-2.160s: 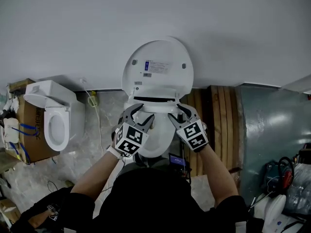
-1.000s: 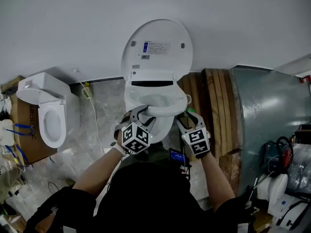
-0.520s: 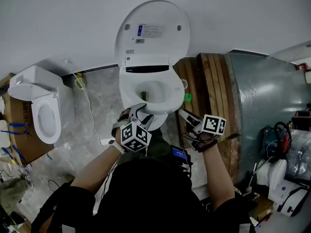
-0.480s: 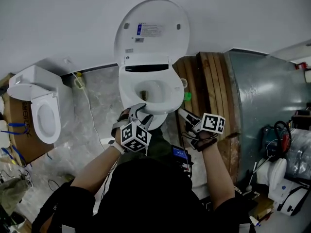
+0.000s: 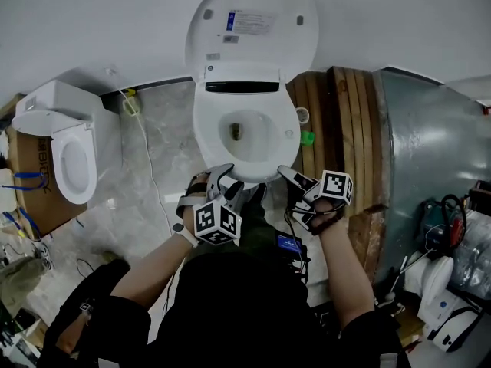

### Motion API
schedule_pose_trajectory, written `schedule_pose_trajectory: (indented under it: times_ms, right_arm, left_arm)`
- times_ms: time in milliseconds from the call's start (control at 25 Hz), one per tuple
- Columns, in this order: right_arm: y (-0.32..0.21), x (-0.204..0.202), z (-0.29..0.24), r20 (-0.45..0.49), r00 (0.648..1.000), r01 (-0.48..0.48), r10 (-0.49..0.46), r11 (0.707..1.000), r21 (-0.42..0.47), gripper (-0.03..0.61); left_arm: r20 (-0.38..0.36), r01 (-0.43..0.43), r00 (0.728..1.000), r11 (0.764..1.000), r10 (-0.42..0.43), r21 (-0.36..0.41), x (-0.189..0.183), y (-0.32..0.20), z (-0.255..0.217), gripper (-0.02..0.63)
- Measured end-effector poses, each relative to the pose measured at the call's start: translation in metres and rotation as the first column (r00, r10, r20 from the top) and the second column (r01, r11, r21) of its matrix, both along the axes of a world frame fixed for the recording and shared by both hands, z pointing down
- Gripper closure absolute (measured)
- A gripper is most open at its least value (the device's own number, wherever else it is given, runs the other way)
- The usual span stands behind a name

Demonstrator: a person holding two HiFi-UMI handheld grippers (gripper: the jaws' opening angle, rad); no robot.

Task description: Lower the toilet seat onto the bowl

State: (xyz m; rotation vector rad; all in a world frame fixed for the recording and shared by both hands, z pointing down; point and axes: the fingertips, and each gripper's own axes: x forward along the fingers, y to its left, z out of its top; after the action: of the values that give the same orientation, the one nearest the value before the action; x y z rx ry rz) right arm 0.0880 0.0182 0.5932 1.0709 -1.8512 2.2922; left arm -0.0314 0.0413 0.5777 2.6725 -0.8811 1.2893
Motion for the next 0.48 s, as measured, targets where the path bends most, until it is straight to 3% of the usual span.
schedule_pose_trajectory:
  times_ms: [160, 240, 320, 360, 400, 440, 480]
  right_arm:
    - [0.006, -0.004, 0.021, 0.091, 0.996, -0.01, 0.011, 1.0, -0.018, 0.37]
    - [0.01, -0.003, 0.027, 0.113, 0.994, -0.005, 0.007, 1.0, -0.011, 0.374]
    - [0.016, -0.003, 0.035, 0.116, 0.993, 0.004, 0.0, 1.0, -0.029, 0.374]
    - [0.02, -0.002, 0.04, 0.114, 0.993, 0.013, -0.008, 0.999, -0.043, 0.374]
    - [0.023, -0.002, 0.045, 0.111, 0.994, 0.026, -0.019, 0.998, -0.055, 0.374]
    - [0.025, -0.002, 0.049, 0.108, 0.994, 0.043, -0.037, 0.997, -0.056, 0.374]
    - [0.027, -0.002, 0.053, 0.106, 0.993, 0.061, -0.055, 0.997, -0.051, 0.374]
  left_arm:
    - [0.104, -0.049, 0.994, 0.996, 0.04, 0.081, 0.0, 0.014, 0.018, 0.397]
    - [0.093, -0.043, 0.995, 0.997, 0.036, 0.07, 0.0, 0.026, 0.021, 0.397]
    - [-0.02, 0.054, 0.998, 0.997, -0.055, -0.056, -0.005, 0.041, 0.02, 0.397]
    - [-0.111, 0.145, 0.98, 0.973, -0.167, -0.18, -0.01, 0.048, 0.021, 0.397]
    - [-0.2, 0.243, 0.926, 0.91, -0.321, -0.336, -0.017, 0.051, 0.023, 0.397]
    - [-0.262, 0.32, 0.83, 0.805, -0.492, -0.499, -0.025, 0.052, 0.026, 0.397]
    - [-0.287, 0.361, 0.707, 0.678, -0.647, -0.64, -0.034, 0.051, 0.032, 0.397]
